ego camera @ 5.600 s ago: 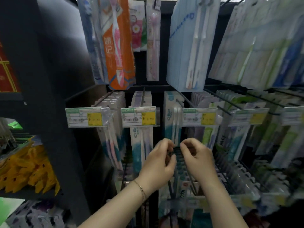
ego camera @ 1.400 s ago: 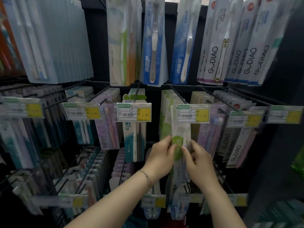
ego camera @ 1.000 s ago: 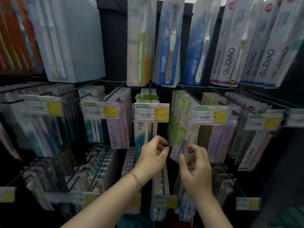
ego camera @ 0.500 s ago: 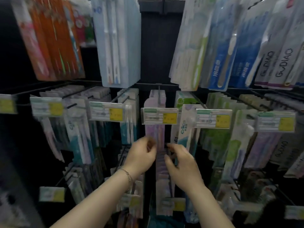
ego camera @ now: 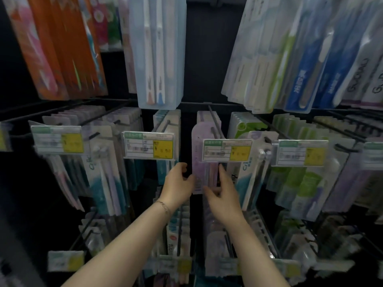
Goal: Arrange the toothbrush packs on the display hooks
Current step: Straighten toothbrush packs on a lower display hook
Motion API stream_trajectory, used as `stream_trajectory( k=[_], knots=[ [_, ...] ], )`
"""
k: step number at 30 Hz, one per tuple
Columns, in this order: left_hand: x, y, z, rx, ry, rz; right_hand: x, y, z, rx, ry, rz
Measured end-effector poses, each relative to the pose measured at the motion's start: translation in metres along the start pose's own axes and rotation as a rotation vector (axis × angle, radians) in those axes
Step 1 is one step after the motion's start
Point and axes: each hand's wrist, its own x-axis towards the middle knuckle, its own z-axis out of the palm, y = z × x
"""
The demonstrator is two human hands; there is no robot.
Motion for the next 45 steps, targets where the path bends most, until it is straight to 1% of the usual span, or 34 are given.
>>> stream_trajectory(
  k=[2, 5, 8, 12, 14, 18, 22, 26, 30, 33, 37, 39, 42, 45],
  knots=[
    [0.008, 0.001, 0.001, -0.038, 0.000, -0.004, 0.009, 0.003, 0.001, 0.015, 0.002, 0.011],
    [0.018, 0.004, 0.002, -0.080, 0.007, 0.046, 0.022, 0.013, 0.003, 0.071, -0.004, 0.027],
    [0.027, 0.006, 0.001, -0.028, 0.046, 0.100, 0.026, 0.013, 0.003, 0.146, -0.031, 0.034],
    [0.031, 0.007, 0.002, 0.031, 0.083, 0.145, 0.029, 0.018, 0.004, 0.158, 0.035, 0.028],
    [0.031, 0.008, 0.002, 0.009, 0.082, 0.163, 0.031, 0.019, 0.002, 0.173, 0.066, 0.020],
    [0.030, 0.004, 0.001, -0.128, 0.058, 0.118, 0.034, 0.019, -0.002, 0.201, 0.081, 0.010],
    [0.026, -0.002, -0.001, -0.236, 0.023, 0.048, 0.034, 0.019, -0.004, 0.156, 0.055, 0.003],
    [0.016, -0.009, -0.005, -0.320, 0.013, -0.023, 0.027, 0.010, -0.006, 0.199, 0.016, -0.018],
    [-0.002, -0.017, -0.013, -0.404, -0.037, -0.008, 0.019, 0.007, -0.005, 0.219, -0.011, -0.015],
    [-0.014, -0.026, -0.017, -0.403, -0.047, 0.004, 0.011, 0.008, -0.002, 0.232, -0.043, 0.029],
    [-0.030, -0.029, -0.025, -0.402, -0.030, 0.044, -0.001, 0.006, 0.001, 0.228, -0.052, 0.020],
    [-0.042, -0.028, -0.027, -0.401, -0.032, 0.080, -0.011, 0.003, 0.002, 0.233, -0.040, -0.014],
    [-0.060, -0.027, -0.034, -0.346, -0.021, 0.139, -0.029, -0.006, 0.003, 0.250, -0.016, 0.005],
    [-0.079, -0.022, -0.043, -0.331, -0.020, 0.146, -0.048, -0.016, 0.004, 0.251, 0.010, 0.007]
  ],
)
